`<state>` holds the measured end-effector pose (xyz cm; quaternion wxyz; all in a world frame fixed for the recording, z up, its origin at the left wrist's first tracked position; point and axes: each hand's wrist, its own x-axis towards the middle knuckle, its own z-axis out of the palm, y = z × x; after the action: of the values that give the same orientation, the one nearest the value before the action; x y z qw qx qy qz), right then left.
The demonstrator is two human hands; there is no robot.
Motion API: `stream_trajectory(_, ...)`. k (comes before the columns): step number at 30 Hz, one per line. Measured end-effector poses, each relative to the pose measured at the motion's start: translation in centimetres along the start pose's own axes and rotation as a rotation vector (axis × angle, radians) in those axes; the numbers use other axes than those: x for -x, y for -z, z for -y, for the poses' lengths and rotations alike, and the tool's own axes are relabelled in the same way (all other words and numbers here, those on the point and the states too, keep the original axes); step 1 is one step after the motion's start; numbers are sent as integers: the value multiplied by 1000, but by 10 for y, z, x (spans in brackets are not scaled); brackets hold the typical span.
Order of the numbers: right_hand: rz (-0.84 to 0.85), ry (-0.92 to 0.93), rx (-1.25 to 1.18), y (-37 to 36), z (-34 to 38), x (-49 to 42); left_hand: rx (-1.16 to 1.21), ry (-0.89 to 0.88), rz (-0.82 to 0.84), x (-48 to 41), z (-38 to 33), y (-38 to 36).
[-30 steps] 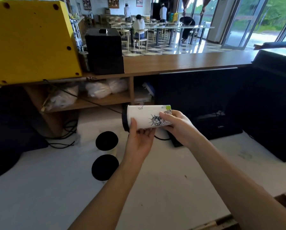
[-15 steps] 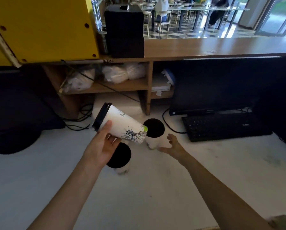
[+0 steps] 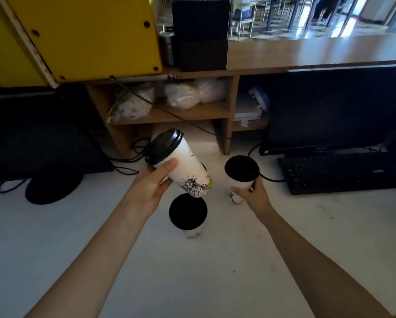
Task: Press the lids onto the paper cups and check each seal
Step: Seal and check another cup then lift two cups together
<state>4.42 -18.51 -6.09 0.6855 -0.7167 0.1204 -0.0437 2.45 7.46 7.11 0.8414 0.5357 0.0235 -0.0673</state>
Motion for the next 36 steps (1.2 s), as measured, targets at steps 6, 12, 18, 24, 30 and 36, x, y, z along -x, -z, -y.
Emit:
stream_trajectory(6,-9,36,-9,30,66,11,-105,-49,109,-13,-25,-21)
stream_trajectory(12,-5,114,-3,68,151,17,-159,-88,192,-34,-56,-61)
stream_trajectory(18,75,254,-20,101,237,0,-259,-135,219,-61,-95,-123)
stream_trajectory(24,171,306,113,134,317,-48,-281,-156,252,-97,-139,-200)
stream_trajectory(30,172,333,126,154,368,-119,-367,-204,231,-158,-161,-268)
stream_trajectory(36,87,336,79,152,354,-188,-384,-224,107,-218,-138,-305)
